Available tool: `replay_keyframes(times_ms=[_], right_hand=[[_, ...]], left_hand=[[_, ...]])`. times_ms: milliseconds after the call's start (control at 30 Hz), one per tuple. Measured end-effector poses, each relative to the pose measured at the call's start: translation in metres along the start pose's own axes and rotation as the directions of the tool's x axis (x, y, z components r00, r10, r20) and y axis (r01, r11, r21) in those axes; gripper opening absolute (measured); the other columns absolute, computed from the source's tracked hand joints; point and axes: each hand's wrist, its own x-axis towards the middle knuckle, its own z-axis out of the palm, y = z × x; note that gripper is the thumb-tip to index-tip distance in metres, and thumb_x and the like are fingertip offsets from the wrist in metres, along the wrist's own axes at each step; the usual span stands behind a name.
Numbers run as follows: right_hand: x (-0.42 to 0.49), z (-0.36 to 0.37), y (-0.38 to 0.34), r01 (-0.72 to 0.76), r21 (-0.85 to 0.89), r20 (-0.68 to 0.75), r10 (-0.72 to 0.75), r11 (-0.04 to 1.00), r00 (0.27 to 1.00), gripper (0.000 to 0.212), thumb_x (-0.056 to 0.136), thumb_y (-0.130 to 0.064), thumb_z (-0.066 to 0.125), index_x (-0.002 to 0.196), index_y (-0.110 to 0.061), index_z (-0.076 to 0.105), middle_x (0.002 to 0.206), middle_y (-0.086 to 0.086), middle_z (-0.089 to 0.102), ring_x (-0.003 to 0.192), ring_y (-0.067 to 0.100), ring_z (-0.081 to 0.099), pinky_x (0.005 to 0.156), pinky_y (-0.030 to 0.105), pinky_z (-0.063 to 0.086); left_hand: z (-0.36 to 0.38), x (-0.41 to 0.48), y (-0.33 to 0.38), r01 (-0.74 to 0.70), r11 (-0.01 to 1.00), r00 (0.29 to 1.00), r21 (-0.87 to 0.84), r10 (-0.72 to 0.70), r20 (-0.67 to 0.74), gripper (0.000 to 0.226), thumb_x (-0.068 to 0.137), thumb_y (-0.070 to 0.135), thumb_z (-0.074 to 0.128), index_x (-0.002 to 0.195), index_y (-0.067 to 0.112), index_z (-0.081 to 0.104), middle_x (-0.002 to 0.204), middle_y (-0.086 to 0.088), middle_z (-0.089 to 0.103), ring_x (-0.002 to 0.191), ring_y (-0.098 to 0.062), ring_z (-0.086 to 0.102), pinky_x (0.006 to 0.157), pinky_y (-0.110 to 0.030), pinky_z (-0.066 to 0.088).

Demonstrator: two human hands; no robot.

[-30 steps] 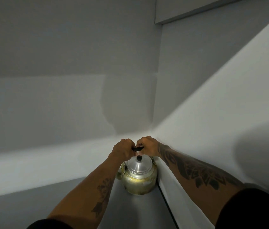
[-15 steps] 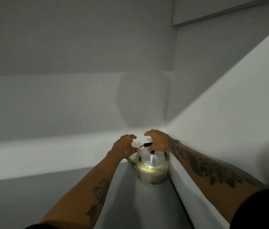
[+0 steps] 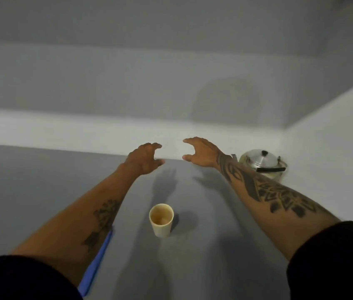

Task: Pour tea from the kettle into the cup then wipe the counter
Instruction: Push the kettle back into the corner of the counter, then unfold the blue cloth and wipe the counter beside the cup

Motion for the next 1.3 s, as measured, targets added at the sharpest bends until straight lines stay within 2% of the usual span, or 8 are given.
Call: replay_keyframes(times_ms=[300, 433, 567, 700, 867, 1000, 1167, 1300], right_hand=[[-0.016, 0.143, -0.203, 0.134, 0.066, 0.196, -0.144, 0.989, 0.97, 0.049, 0.085, -0.035, 0.061, 0.13, -0.018, 0.053, 0.138, 0.009, 0.052, 0.127, 0.027, 0.048, 0.107, 0.038, 0.039], [-0.028, 0.219, -0.251, 0.087, 0.053, 0.377, -0.101, 0.995, 0.921, 0.046, 0.083, -0.026, 0.06, 0.126, -0.01, 0.056, 0.135, 0.014, 0.055, 0.125, 0.03, 0.051, 0.105, 0.035, 0.041], [-0.036, 0.273, -0.266, 0.072, 0.007, 0.45, -0.067, 0.997, 0.891, 0.052, 0.088, -0.024, 0.055, 0.135, -0.004, 0.046, 0.142, 0.02, 0.046, 0.13, 0.033, 0.045, 0.109, 0.038, 0.036], [-0.033, 0.297, -0.271, 0.062, -0.057, 0.398, -0.035, 0.996, 0.917, 0.054, 0.093, -0.028, 0.049, 0.14, -0.005, 0.036, 0.147, 0.018, 0.039, 0.134, 0.036, 0.035, 0.11, 0.043, 0.032], [-0.022, 0.3, -0.272, -0.032, -0.082, 0.313, 0.056, 0.996, 0.948, 0.051, 0.088, -0.04, 0.055, 0.127, -0.007, 0.047, 0.136, 0.018, 0.048, 0.127, 0.038, 0.038, 0.103, 0.045, 0.036], [-0.019, 0.296, -0.267, -0.057, 0.057, 0.339, 0.035, 0.997, 0.94, 0.046, 0.086, -0.037, 0.06, 0.12, -0.007, 0.058, 0.129, 0.021, 0.055, 0.123, 0.036, 0.047, 0.103, 0.037, 0.038], [-0.029, 0.265, -0.268, 0.008, 0.25, 0.285, -0.081, 0.968, 0.955, 0.018, 0.081, -0.025, 0.066, 0.091, -0.01, 0.065, 0.099, 0.012, 0.069, 0.09, 0.027, 0.06, 0.077, 0.031, 0.045], [-0.043, 0.232, -0.271, 0.103, 0.309, 0.225, -0.177, 0.945, 0.958, 0.012, 0.078, -0.023, 0.07, 0.071, -0.02, 0.06, 0.077, 0.003, 0.062, 0.076, 0.02, 0.055, 0.069, 0.03, 0.044]], left_hand=[[0.034, -0.165, -0.19, 0.306, 0.95, 0.945, -0.058, -0.296, 0.142, 0.059, 0.084, 0.04, 0.064, 0.136, 0.018, 0.045, 0.137, -0.011, 0.051, 0.127, -0.028, 0.048, 0.103, -0.04, 0.041], [0.068, -0.224, -0.222, 0.425, 0.905, 0.881, -0.039, -0.403, 0.247, 0.07, 0.08, 0.043, 0.066, 0.137, 0.013, 0.04, 0.138, -0.013, 0.048, 0.126, -0.033, 0.046, 0.101, -0.043, 0.043], [0.089, -0.25, -0.232, 0.418, 0.908, 0.881, 0.035, -0.414, 0.228, 0.077, 0.079, 0.048, 0.066, 0.139, 0.013, 0.035, 0.136, -0.011, 0.046, 0.125, -0.033, 0.044, 0.099, -0.045, 0.041], [0.1, -0.255, -0.238, 0.416, 0.909, 0.894, 0.029, -0.415, 0.169, 0.072, 0.077, 0.045, 0.068, 0.136, 0.015, 0.038, 0.134, -0.01, 0.046, 0.123, -0.03, 0.043, 0.097, -0.042, 0.041], [0.103, -0.254, -0.242, 0.443, 0.897, 0.889, -0.005, -0.438, 0.129, 0.076, 0.071, 0.045, 0.072, 0.134, 0.016, 0.038, 0.13, -0.009, 0.047, 0.119, -0.03, 0.044, 0.094, -0.041, 0.041], [0.103, -0.255, -0.244, 0.466, 0.885, 0.879, -0.026, -0.459, 0.127, 0.088, 0.07, 0.049, 0.073, 0.139, 0.014, 0.031, 0.134, -0.009, 0.044, 0.122, -0.03, 0.043, 0.096, -0.042, 0.04], [0.094, -0.253, -0.25, 0.497, 0.865, 0.858, -0.07, -0.479, 0.186, 0.106, 0.064, 0.053, 0.077, 0.146, 0.014, 0.021, 0.141, -0.012, 0.038, 0.13, -0.033, 0.037, 0.103, -0.046, 0.037], [0.091, -0.252, -0.26, 0.501, 0.849, 0.855, -0.168, -0.456, 0.247, 0.087, 0.05, 0.065, 0.075, 0.119, 0.016, 0.055, 0.12, -0.011, 0.055, 0.115, -0.033, 0.05, 0.094, -0.043, 0.047]])
